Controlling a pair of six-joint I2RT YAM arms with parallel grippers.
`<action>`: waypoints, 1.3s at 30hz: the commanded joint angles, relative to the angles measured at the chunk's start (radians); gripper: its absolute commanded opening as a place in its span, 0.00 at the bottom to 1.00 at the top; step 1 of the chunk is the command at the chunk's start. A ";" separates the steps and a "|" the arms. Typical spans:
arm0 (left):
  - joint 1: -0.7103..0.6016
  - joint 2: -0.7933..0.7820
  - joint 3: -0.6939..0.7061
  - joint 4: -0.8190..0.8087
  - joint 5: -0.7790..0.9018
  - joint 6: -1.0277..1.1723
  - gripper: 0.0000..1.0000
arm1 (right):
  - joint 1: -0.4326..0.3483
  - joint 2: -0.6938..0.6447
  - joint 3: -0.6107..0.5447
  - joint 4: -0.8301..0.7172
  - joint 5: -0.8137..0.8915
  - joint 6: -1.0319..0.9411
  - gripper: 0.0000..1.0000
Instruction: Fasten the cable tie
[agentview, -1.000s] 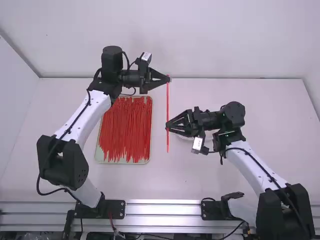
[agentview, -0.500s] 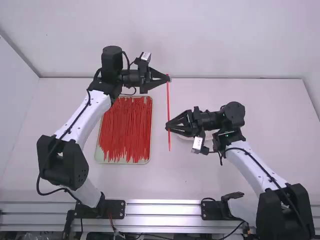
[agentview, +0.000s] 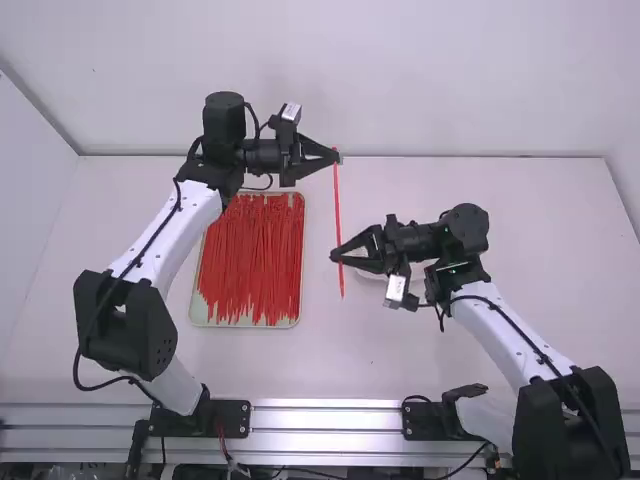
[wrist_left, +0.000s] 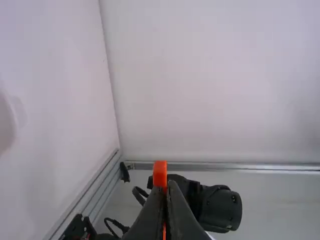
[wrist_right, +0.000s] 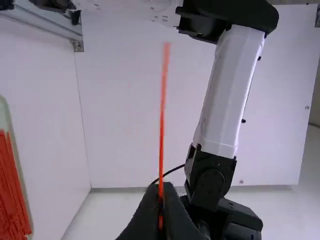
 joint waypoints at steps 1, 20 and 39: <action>-0.008 -0.002 0.014 0.004 0.004 0.022 0.02 | 0.001 0.009 0.020 0.003 -0.012 0.006 0.00; 0.008 -0.002 0.014 0.023 0.004 0.023 0.02 | 0.001 0.009 0.020 0.003 -0.018 0.006 0.08; 0.012 -0.002 0.014 0.004 0.058 0.087 0.02 | 0.008 0.009 0.020 -0.034 -0.019 0.006 0.00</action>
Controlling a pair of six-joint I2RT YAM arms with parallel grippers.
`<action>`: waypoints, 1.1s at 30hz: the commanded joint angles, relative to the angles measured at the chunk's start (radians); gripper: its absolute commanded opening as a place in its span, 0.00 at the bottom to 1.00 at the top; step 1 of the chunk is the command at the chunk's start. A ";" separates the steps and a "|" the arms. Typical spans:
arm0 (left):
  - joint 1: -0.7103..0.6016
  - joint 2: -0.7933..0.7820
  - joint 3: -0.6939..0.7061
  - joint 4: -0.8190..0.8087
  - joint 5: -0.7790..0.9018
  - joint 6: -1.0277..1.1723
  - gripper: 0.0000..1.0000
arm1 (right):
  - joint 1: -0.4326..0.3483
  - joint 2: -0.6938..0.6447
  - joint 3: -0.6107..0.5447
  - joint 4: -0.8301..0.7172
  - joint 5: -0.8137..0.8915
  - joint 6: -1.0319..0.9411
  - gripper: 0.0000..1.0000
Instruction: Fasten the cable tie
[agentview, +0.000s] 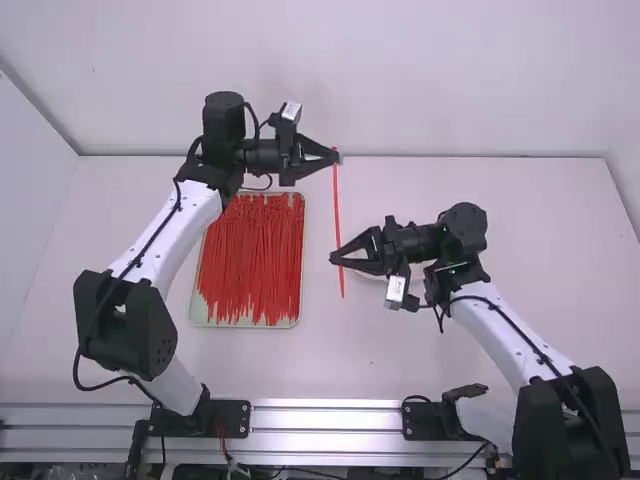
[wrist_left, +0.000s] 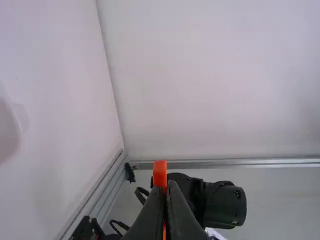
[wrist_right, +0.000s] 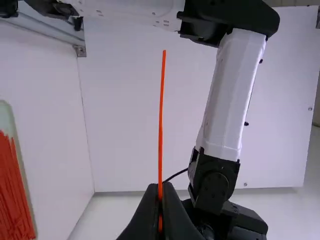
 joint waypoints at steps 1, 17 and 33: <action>0.007 -0.002 0.014 0.002 0.047 0.038 0.02 | 0.003 0.008 0.020 -0.011 -0.006 0.006 0.00; 0.003 -0.002 0.014 -0.005 0.046 0.077 0.02 | -0.036 0.008 0.020 -0.206 -0.063 0.007 0.00; 0.000 -0.002 0.014 -0.005 0.047 0.105 0.02 | -0.063 0.008 0.021 -0.227 -0.044 0.425 0.00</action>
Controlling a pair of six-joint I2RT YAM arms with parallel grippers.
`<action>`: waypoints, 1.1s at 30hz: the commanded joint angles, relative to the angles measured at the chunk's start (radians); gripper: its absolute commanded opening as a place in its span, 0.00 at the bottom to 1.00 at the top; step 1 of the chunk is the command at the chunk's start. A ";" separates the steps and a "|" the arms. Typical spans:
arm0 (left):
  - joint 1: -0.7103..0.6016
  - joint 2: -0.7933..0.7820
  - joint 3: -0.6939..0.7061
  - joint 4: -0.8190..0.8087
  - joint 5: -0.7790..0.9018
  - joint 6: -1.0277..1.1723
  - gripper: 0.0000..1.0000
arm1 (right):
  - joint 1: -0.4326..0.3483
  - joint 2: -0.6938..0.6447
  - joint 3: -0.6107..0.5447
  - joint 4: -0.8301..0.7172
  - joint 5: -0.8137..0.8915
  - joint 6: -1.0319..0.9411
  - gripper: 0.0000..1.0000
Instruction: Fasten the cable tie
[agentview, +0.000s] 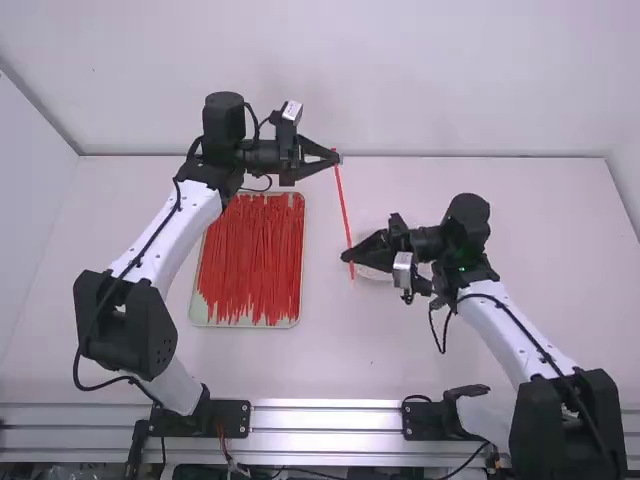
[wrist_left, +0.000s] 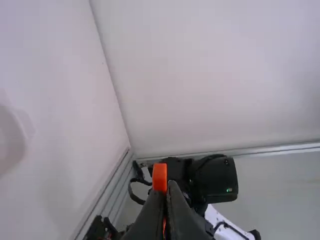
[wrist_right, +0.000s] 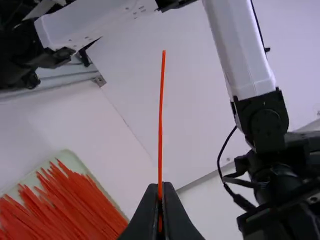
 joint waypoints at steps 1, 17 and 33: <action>0.000 -0.002 0.014 0.002 0.026 0.015 0.02 | 0.016 0.007 0.020 -0.003 -0.005 0.068 0.00; 0.000 -0.002 0.014 0.018 0.025 0.270 0.02 | 0.168 0.007 0.021 0.242 0.095 0.569 0.00; 0.061 -0.002 0.014 0.304 0.139 0.653 0.02 | 0.212 0.007 0.021 0.608 0.483 1.639 0.00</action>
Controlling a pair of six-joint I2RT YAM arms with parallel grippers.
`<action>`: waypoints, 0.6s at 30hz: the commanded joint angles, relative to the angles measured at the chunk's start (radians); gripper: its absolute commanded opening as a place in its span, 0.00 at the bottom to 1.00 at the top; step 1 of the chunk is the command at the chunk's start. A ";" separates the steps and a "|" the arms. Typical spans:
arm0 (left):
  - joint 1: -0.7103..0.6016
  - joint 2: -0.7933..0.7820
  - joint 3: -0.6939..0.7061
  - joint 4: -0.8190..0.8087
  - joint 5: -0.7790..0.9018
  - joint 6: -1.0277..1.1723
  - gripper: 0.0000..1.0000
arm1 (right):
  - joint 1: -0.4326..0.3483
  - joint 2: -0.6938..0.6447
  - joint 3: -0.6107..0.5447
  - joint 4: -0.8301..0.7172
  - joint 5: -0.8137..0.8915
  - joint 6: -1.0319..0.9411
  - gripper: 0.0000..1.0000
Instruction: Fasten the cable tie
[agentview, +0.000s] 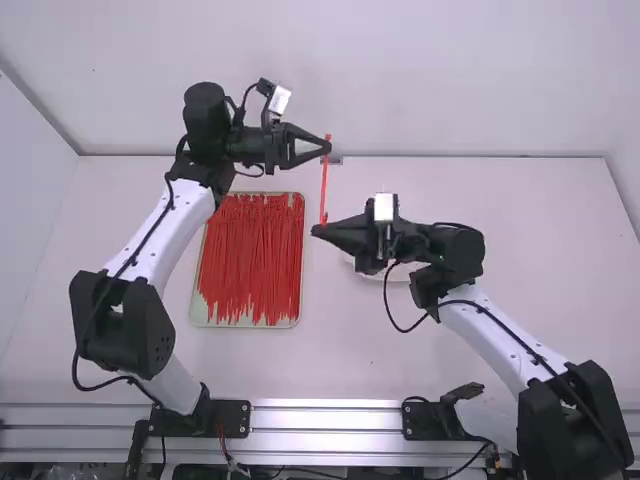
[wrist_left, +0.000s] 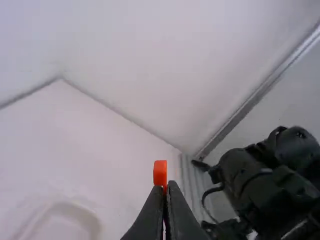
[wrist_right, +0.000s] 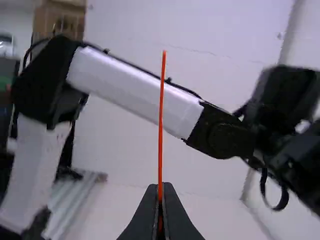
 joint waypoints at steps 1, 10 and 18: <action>0.014 -0.002 0.014 0.034 0.002 0.122 0.02 | 0.008 0.003 0.021 -0.008 0.046 0.336 0.00; 0.008 -0.002 0.014 0.048 0.156 0.480 0.02 | 0.008 0.003 0.021 -0.121 0.117 0.583 0.00; 0.018 -0.002 0.014 0.035 0.185 0.633 0.02 | 0.010 0.003 0.021 -0.137 0.156 0.697 0.00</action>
